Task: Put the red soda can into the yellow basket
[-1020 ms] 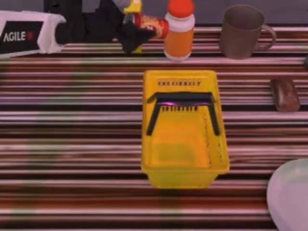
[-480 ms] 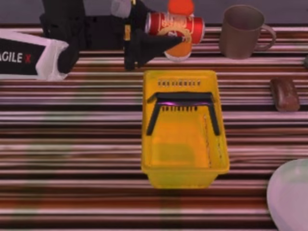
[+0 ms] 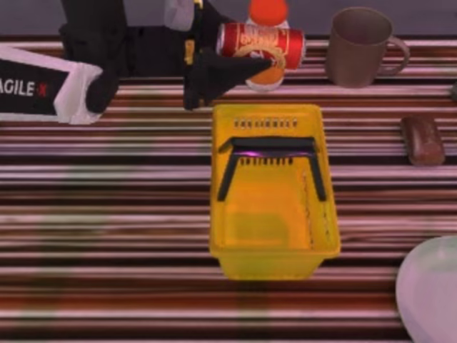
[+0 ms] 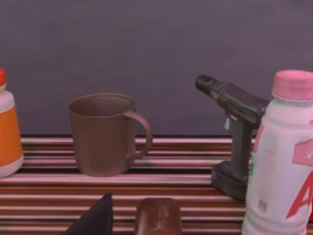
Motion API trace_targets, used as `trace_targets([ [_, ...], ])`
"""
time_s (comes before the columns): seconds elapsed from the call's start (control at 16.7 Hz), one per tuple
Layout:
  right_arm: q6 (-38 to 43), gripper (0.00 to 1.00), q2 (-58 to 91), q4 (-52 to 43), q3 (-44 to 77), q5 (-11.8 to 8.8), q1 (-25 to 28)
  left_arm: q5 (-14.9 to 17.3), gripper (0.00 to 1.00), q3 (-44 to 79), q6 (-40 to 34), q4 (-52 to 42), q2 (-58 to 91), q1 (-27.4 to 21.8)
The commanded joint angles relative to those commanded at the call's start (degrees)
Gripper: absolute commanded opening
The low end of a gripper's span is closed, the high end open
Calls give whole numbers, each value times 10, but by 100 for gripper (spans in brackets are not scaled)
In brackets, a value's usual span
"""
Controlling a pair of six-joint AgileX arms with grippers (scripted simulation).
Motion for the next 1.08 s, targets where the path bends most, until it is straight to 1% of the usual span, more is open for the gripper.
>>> trace_targets([
  [0.12,0,100,0,0,0,0,0,1,0,-6,-1,33,28,2],
  [0.42,0,100,0,0,0,0,0,1,0,-30,-3,155,117,10],
  [0.54,0,100,0,0,0,0,0,1,0,-37,-4,176,134,11],
  [0.78,0,100,0,0,0,0,0,1,0,-37,-4,177,135,12],
  [1.08,0,100,0,0,0,0,0,1,38,-37,-4,177,135,12],
])
